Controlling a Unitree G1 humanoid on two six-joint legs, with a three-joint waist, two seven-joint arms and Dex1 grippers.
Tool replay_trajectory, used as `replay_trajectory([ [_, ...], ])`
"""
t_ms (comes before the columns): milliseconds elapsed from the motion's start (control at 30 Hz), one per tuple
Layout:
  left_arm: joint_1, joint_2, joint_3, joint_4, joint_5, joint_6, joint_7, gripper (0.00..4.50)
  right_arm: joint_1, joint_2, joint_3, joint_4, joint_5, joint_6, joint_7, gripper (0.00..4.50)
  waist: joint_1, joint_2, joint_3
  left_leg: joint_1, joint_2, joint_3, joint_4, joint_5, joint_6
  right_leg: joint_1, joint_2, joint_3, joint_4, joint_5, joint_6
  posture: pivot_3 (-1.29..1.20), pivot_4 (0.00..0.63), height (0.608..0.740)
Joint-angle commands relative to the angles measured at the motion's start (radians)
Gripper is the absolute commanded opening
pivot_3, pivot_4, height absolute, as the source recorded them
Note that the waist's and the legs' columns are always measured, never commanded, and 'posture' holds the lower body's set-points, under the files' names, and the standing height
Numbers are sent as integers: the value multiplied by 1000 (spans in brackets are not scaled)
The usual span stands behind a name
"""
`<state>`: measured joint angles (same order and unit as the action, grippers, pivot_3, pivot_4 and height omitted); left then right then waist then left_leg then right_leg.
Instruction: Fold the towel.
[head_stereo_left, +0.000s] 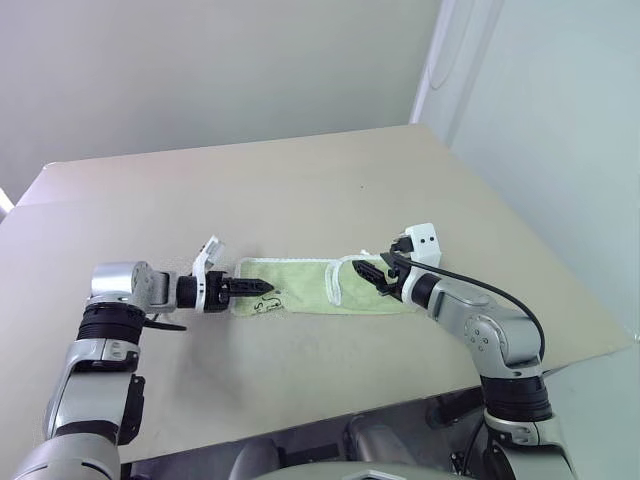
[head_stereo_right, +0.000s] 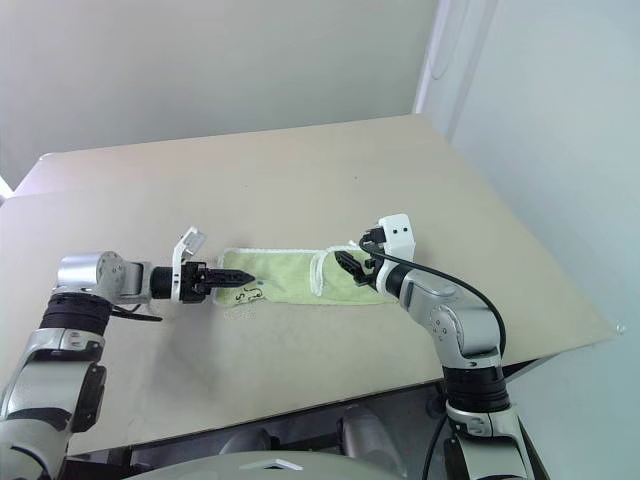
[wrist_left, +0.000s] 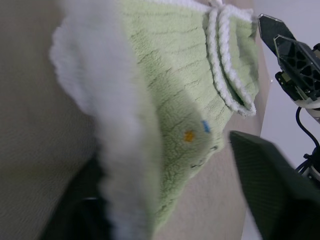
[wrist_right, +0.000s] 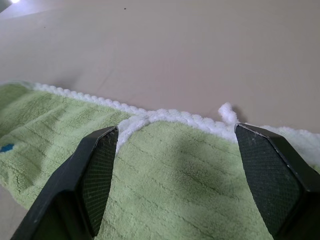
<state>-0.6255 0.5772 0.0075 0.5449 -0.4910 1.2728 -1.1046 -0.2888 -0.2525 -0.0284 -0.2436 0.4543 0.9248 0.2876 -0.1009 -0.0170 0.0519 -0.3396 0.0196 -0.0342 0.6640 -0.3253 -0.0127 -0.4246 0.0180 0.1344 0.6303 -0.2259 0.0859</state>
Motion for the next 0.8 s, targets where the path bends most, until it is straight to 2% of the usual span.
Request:
replay_trajectory([
  [33,-26,16,7,10,-13,-4,-4,2105,3,5,-8,-47,6,-6,-5,3903,-1,0,0,0,0,0,0,0,0,0,0,0,0,0,0,0,0,740],
  [167,-24,34,5,-3,-13,-8,-7,541,5,5,-3,-44,2,-8,-9,3903,-6,0,0,0,0,0,0,0,0,0,0,0,0,0,0,0,0,740],
  [233,-24,45,7,-14,-13,-15,-7,43,1,6,-2,-40,1,-10,-10,3903,-6,0,0,0,0,0,0,0,0,0,0,0,0,0,0,0,0,740],
  [433,-2,123,-44,-92,-3,-30,-36,43,0,-19,18,-42,0,-30,33,3903,-8,0,1,0,0,0,0,0,0,-1,0,0,0,0,0,0,0,740],
  [800,15,386,-79,-149,-21,12,-149,43,31,-43,53,-85,30,-49,130,3903,-28,-1,2,-1,0,0,-1,0,0,-2,0,0,0,0,0,0,0,740],
])
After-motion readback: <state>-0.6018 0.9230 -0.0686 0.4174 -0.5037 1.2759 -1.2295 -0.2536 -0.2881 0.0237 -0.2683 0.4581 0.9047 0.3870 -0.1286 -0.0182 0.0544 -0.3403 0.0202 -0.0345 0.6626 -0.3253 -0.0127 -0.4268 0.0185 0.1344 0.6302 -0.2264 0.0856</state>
